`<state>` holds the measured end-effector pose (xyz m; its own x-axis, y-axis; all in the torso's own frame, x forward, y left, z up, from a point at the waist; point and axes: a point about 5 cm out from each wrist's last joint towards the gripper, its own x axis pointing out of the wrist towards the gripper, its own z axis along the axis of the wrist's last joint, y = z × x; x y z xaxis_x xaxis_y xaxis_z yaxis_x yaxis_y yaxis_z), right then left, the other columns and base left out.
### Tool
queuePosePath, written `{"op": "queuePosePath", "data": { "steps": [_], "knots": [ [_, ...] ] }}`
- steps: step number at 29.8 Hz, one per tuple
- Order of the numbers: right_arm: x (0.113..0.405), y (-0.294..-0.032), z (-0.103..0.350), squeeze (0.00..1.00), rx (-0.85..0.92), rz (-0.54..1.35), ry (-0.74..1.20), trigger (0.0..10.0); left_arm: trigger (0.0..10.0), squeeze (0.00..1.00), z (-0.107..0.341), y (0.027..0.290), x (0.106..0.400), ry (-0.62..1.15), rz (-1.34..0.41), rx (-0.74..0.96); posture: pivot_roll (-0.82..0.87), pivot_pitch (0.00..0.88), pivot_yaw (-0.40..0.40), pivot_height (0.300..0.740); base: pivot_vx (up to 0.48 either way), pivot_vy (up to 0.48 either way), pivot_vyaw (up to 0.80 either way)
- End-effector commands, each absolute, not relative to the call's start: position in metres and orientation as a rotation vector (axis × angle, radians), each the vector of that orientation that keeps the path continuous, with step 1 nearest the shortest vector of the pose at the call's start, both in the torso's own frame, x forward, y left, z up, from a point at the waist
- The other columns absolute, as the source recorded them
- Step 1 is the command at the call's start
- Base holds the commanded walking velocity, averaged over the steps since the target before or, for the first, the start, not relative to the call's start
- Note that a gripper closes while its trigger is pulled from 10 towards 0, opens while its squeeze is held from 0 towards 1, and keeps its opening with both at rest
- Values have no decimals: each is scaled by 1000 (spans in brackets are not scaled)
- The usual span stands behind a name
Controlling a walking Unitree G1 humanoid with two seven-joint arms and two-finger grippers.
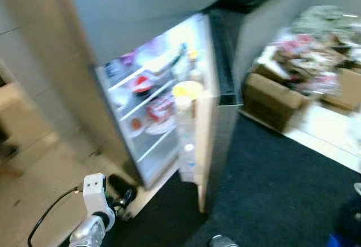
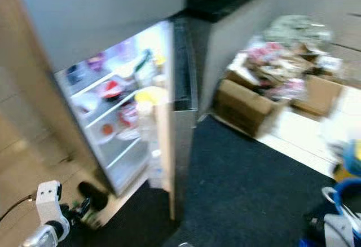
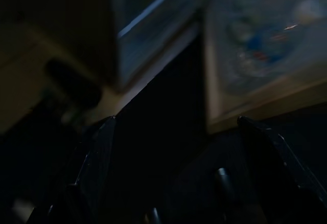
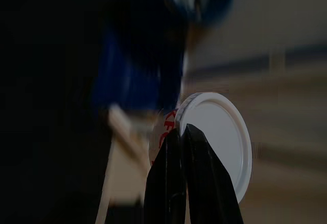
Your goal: Restocking fridge
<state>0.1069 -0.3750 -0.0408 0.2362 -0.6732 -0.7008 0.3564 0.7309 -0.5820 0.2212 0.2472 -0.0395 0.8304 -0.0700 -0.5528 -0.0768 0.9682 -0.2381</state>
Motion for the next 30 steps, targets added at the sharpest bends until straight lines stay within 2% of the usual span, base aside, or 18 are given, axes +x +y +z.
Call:
{"op": "queuePosePath", "data": {
  "steps": [1,7,16,30],
  "knots": [
    [107,-369,-45,0,-337,-701,1124,10000,10000,0,-42,253,214,618,19,-231,-158,79,53,740,0,0,-731],
    [108,-366,-47,0,-338,-685,1121,10000,10000,0,-44,251,214,620,16,-233,-158,81,53,740,0,0,-628],
    [124,-354,-49,0,-397,-571,1093,10000,10000,0,-39,241,224,560,17,-267,-144,86,43,740,0,-353,0],
    [126,-351,-50,0,-415,-531,1094,10000,10000,0,-34,233,233,513,-26,-290,-132,82,39,740,0,-34,0]
  ]
}}
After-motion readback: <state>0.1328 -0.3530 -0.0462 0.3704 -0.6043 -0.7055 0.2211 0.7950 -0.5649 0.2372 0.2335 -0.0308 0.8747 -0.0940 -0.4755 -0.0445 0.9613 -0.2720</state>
